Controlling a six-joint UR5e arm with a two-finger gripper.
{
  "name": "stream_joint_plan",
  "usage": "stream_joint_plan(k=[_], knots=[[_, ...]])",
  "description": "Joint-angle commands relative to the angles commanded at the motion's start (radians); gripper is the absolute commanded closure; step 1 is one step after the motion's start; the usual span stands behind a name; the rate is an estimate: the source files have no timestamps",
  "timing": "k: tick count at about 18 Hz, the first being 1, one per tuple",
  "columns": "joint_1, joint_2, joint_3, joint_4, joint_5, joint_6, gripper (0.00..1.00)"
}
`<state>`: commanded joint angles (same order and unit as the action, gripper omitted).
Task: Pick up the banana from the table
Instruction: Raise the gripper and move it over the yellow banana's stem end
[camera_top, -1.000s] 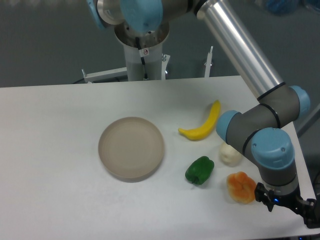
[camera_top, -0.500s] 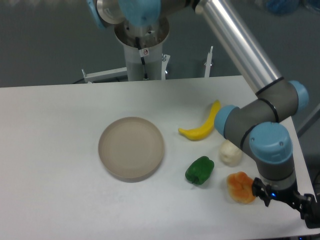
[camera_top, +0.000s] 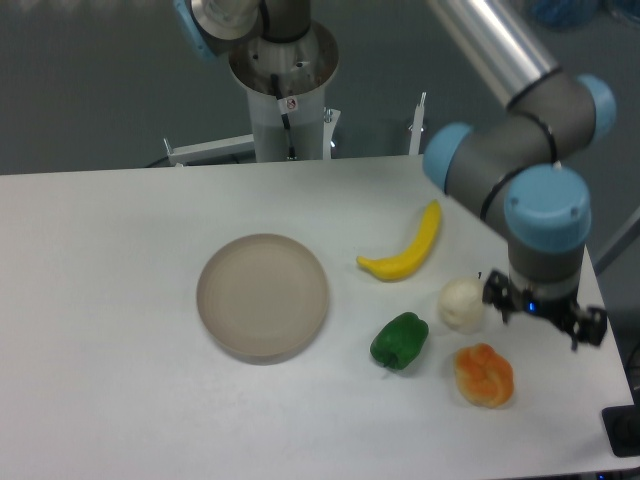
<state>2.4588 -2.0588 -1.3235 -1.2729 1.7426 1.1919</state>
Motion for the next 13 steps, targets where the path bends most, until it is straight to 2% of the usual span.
stream_joint_plan(k=[2,5,7,10,13], knots=[[0.034,0.044,-0.071,-0.016,0.000,0.027,0.00],[0.086,0.083,-0.186,0.003,-0.017,0.124,0.00],[0.121,0.086,-0.236,0.041,-0.057,0.164,0.00],[0.157,0.120,-0.342,0.095,-0.115,0.178,0.00],[0.172,0.157,-0.462,0.208,-0.136,0.186,0.00]])
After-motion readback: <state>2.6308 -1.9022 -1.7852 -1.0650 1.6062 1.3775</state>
